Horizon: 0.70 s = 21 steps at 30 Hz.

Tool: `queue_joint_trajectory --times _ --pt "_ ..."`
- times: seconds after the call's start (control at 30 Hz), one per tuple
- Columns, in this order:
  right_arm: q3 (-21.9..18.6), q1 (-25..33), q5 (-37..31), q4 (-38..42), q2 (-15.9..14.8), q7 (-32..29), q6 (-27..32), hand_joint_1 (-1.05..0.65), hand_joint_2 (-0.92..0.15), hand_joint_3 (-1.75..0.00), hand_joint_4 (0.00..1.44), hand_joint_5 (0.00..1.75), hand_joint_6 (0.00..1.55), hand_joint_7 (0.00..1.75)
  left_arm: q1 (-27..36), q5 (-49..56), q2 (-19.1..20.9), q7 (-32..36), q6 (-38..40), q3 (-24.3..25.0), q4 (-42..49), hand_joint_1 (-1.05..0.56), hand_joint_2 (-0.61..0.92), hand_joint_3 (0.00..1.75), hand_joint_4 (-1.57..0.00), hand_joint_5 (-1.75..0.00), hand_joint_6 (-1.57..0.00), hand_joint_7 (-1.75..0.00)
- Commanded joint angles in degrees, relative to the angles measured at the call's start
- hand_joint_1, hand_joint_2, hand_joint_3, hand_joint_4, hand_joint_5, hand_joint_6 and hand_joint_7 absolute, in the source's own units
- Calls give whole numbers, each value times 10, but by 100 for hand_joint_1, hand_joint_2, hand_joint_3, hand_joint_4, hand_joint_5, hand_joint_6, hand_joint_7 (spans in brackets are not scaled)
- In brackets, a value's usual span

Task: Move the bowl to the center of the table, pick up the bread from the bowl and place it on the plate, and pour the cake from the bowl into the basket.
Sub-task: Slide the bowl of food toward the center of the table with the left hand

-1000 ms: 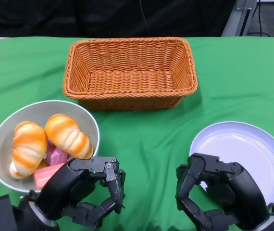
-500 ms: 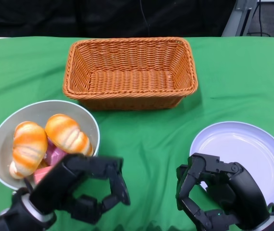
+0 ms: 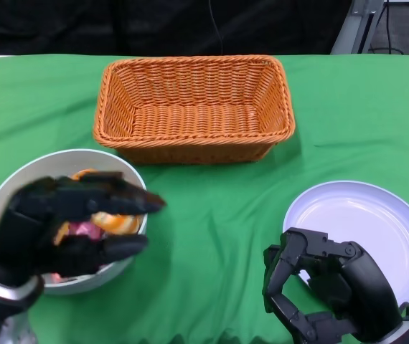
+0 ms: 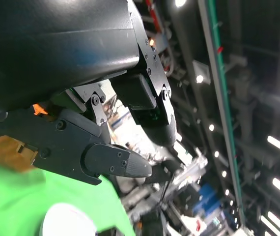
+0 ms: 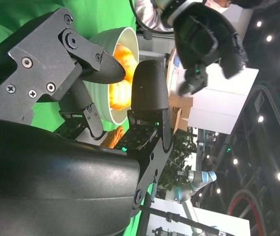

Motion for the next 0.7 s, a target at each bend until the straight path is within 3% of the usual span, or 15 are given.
queue_joint_trajectory --times 0.03,0.3,0.7 --pt "-4 -2 7 8 -4 3 -3 -6 -38 -120 86 165 75 135 -26 -39 22 6 3 25 20 -47 92 19 -87 -6 -84 0" --pt "-6 -7 3 18 -2 1 -9 -6 -38 -120 86 165 74 135 -62 -93 58 2 61 82 52 -59 92 20 -65 0 -60 0" --pt "-3 -4 8 14 -2 3 -2 -5 -37 -122 85 166 74 136 -141 4 111 83 62 156 258 -79 92 37 -48 0 -47 0"
